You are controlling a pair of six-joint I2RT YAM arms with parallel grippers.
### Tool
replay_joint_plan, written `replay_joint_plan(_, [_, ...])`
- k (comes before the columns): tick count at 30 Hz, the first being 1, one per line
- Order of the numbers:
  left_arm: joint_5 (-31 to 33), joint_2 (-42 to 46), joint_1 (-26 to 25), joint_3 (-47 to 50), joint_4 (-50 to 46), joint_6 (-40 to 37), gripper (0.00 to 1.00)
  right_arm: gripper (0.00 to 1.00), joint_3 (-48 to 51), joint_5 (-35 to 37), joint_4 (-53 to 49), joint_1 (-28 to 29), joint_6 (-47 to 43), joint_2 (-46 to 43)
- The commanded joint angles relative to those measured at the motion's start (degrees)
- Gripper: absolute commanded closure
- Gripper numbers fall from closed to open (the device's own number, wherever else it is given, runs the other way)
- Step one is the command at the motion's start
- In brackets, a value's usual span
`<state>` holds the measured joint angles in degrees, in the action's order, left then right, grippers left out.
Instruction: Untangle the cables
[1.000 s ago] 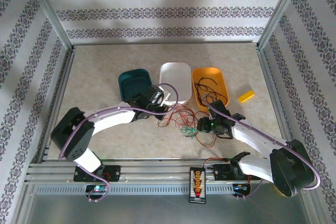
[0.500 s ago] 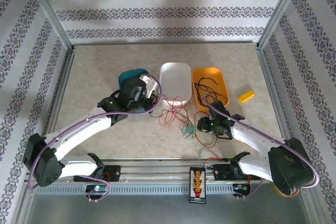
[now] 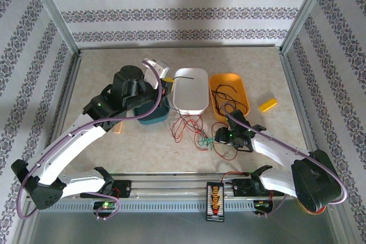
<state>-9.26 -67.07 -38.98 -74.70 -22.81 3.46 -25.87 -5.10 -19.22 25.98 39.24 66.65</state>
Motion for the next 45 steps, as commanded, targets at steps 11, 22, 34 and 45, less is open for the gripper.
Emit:
replay_joint_plan(11, [2.6, 1.9, 0.5, -16.6, 2.9, -7.7, 1.0, 0.5, 2.7, 2.7, -0.4, -0.7, 1.5, -3.2])
replay_joint_plan(22, [-2.0, -6.6, 0.5, -30.3, 5.4, -7.6, 1.0, 0.49, 3.3, 3.5, -0.7, -1.0, 1.9, -6.7])
replay_joint_plan(34, [-2.4, -29.9, 0.8, -49.4, 7.4, 4.0, 1.0, 0.49, 0.2, 6.1, -3.7, -1.5, 1.2, -23.6])
replay_joint_plan(45, [-16.0, -54.5, 0.7, -67.1, 18.6, 24.4, 1.0, 0.48, 0.3, 12.2, -5.7, -3.5, 7.0, -34.0])
